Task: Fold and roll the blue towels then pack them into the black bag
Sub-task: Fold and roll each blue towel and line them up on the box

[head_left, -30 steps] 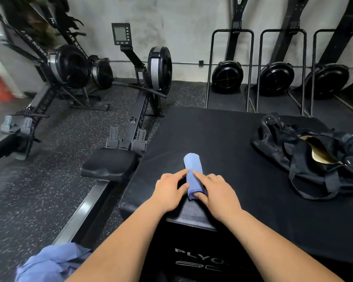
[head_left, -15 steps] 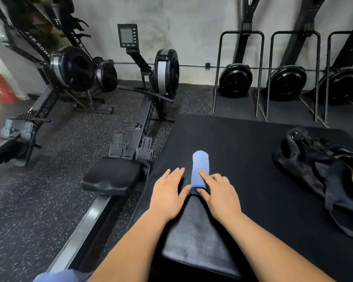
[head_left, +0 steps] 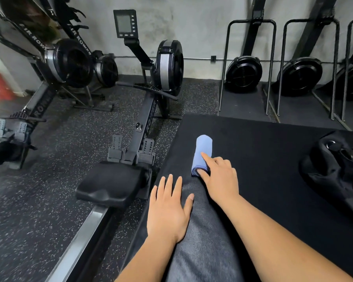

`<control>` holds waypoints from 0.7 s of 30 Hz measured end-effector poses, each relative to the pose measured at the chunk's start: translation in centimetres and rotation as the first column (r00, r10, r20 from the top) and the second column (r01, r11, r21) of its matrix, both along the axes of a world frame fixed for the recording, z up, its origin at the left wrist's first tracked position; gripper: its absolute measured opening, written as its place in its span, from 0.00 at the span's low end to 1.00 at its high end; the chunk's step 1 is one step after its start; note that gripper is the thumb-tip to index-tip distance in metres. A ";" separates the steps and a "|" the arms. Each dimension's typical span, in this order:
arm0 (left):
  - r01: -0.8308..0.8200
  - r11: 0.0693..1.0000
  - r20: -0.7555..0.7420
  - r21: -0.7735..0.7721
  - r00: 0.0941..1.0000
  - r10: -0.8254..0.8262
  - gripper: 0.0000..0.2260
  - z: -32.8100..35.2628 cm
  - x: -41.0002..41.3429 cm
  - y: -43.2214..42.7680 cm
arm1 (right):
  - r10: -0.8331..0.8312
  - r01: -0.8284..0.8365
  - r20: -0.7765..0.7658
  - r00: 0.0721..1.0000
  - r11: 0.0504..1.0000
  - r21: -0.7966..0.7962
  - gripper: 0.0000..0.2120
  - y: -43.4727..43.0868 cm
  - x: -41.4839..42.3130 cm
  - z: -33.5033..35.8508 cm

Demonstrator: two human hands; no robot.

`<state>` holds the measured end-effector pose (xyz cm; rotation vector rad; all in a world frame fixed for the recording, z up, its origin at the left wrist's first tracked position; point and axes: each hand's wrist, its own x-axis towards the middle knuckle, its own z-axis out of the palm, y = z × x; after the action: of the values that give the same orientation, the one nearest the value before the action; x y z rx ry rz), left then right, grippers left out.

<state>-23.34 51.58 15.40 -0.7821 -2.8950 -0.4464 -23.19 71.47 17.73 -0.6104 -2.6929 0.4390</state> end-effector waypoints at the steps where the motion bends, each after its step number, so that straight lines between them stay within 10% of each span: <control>1: 0.001 1.000 -0.004 -0.010 1.000 -0.001 0.33 -0.1 0.0 0.0 | -0.007 0.007 0.002 1.000 1.000 -0.003 0.26 0.2 -0.9 0.0; 21: 0.000 0.999 -0.002 -0.036 1.000 0.000 0.32 0.0 -0.2 0.2 | -0.048 0.019 0.127 0.991 0.977 0.215 0.23 0.9 -4.8 0.3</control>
<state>-23.55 51.76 15.44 -0.7867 -2.9092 -0.3942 -27.97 72.36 17.98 -0.6411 -2.7995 0.1008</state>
